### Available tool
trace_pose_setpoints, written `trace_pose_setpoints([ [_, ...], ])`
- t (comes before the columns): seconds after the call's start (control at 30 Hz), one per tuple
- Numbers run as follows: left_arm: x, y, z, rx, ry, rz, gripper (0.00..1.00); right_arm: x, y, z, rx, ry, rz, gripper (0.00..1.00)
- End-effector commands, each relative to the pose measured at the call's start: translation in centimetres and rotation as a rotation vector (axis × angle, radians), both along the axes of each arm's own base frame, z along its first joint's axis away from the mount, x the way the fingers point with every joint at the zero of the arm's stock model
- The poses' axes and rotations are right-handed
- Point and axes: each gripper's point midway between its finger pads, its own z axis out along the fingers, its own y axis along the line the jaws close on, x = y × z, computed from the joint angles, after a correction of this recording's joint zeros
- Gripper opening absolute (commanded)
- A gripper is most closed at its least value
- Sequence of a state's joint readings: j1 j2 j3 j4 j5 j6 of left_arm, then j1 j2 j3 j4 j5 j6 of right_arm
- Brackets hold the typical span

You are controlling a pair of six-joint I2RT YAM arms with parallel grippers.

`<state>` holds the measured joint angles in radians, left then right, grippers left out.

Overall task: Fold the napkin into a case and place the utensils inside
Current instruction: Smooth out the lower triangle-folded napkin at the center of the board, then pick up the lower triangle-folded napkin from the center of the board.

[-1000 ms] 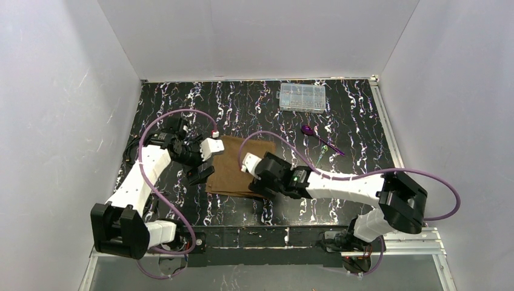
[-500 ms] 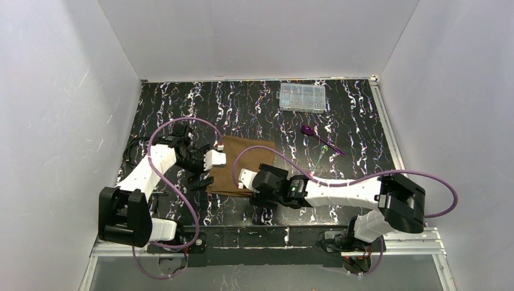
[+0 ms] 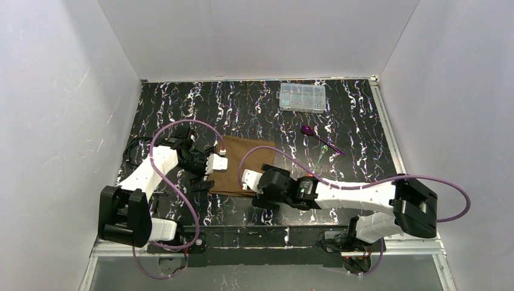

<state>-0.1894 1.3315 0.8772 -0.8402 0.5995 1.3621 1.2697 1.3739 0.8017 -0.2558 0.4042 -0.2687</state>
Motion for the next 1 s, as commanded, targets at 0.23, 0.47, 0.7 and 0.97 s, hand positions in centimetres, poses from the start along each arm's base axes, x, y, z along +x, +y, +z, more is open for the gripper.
trace_pose_setpoints([
  [0.23, -2.6, -0.1, -1.4, -0.002, 0.020, -0.123, 0.98, -2.7, 3.4, 1.4, 0.151, 0.096, 0.188, 0.99],
  [0.47, -1.9, -0.2, -2.3, 0.018, -0.027, -0.170, 0.98, -0.8, 3.3, -0.1, 0.199, 0.160, 0.124, 0.99],
  [0.7, -1.0, 0.2, -3.3, 0.056, -0.041, -0.204, 0.92, -0.1, 3.9, 0.1, 0.212, 0.181, 0.143, 0.99],
  [0.97, -1.6, 0.4, -4.6, 0.082, -0.092, -0.286, 0.91, -0.1, 3.5, -1.5, 0.174, 0.188, 0.148, 0.99],
])
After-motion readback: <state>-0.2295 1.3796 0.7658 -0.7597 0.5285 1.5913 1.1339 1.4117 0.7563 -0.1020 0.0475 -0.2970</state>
